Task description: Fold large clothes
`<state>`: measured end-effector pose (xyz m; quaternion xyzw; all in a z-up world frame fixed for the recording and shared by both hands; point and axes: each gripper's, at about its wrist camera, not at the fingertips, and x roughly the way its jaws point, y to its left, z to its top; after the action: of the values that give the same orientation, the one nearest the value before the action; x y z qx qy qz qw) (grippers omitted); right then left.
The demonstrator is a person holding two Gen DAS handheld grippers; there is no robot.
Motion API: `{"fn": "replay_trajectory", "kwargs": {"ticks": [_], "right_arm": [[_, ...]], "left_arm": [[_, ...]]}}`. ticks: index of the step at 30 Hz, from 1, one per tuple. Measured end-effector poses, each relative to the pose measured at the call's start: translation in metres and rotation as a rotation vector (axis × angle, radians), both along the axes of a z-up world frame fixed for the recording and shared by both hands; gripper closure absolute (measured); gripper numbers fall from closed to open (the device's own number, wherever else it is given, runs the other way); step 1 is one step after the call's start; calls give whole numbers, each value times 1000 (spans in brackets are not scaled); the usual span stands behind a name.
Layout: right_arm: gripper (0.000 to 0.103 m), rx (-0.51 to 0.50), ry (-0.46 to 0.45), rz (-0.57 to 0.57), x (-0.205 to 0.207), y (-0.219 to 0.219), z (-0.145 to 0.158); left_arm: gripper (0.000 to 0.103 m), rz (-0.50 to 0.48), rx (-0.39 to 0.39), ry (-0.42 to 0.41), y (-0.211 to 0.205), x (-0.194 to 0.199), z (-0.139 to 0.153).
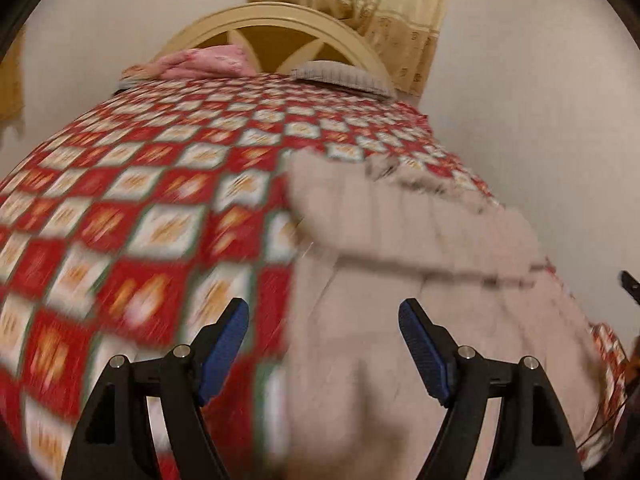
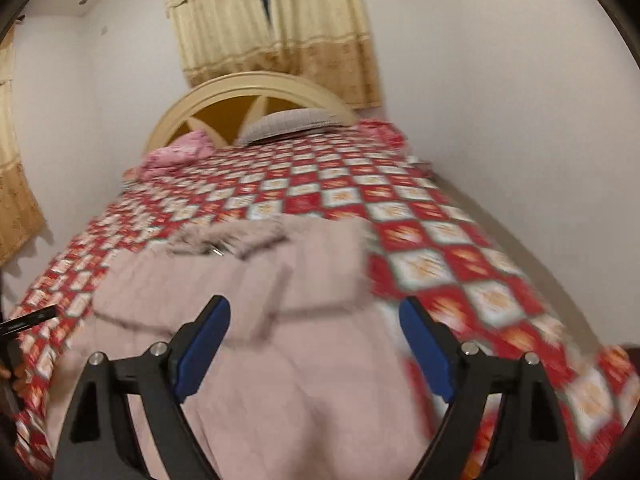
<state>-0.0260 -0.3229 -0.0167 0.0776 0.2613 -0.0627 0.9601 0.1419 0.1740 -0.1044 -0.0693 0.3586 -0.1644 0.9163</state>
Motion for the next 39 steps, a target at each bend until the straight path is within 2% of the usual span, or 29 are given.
{"fn": "replay_trajectory", "kwargs": {"ticks": [2,4,9,11,16,18,23,32,33,36,39], "right_arm": [[14,-42,15,-52,-33,-8,0],[14,-68,29,-92,-68,-16,-4],[14,-14,79,-73,-96,-24,-18],[14,4,91,-34,-99,-18,-24],[14,11,143,19,-101,-5,-43],[14,35,173,29,-101,-2,-55],[14,72,218,30,-95,0,-79],[15,73,322,25,-90,5,-109],[16,86,330,30,-89,5,-111],[36,115,369,66,-87,7,-119],[48,95,375,82,-88,12,-118]], "left_arm": [[25,28,-28,9,18,-27,-13],[25,26,-91,34,28,-47,-26],[25,27,-185,90,29,-71,-36],[25,16,-182,77,25,-81,-33],[25,-4,-75,68,14,-102,-43],[25,-14,-62,82,13,-105,-50],[25,-52,-139,154,11,-112,-71],[25,-110,-127,74,4,-140,-77],[25,-118,-137,72,3,-142,-77],[25,-154,-133,72,-2,-149,-78],[36,-165,-119,66,-6,-151,-79]]}}
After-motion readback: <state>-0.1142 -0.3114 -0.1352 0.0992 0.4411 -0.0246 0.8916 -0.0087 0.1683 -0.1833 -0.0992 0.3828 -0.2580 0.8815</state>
